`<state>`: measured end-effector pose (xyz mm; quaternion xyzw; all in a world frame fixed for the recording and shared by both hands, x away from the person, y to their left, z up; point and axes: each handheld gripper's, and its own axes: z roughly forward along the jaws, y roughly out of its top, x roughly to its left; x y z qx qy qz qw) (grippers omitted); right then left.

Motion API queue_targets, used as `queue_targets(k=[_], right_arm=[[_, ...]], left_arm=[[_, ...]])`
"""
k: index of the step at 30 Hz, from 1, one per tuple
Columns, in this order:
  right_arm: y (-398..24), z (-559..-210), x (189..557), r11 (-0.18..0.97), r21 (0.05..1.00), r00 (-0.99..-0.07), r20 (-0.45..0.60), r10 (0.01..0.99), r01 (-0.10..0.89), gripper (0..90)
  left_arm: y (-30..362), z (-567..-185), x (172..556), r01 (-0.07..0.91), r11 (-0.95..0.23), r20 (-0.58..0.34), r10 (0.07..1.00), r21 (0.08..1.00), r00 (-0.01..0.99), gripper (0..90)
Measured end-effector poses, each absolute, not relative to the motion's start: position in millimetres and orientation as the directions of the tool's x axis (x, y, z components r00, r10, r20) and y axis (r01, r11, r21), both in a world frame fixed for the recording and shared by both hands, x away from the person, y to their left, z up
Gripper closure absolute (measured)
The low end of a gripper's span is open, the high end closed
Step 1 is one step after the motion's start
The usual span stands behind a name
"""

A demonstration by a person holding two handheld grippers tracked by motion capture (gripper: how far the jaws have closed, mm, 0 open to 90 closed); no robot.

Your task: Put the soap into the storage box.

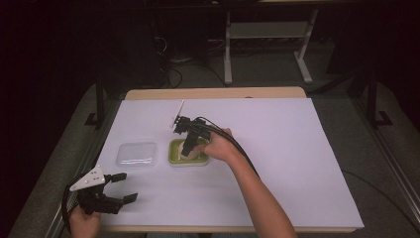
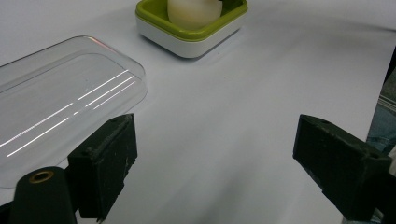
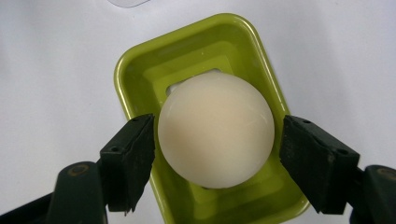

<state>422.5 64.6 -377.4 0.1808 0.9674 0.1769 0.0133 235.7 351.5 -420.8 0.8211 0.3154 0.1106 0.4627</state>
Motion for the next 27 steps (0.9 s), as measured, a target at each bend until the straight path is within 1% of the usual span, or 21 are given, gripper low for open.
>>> queue_targets(k=[14,27], right_arm=[[48,-365,419,0.846,0.393,-0.928,0.052,0.37,0.36,25.4],[12,-361,416,0.814,0.421,-0.908,0.06,0.415,0.4,25.5]], left_arm=[[351,-422,237,0.415,-0.381,-0.108,0.616,0.826,0.78,12.9],[350,-422,236,0.412,-0.384,-0.103,0.616,0.826,0.781,12.9]])
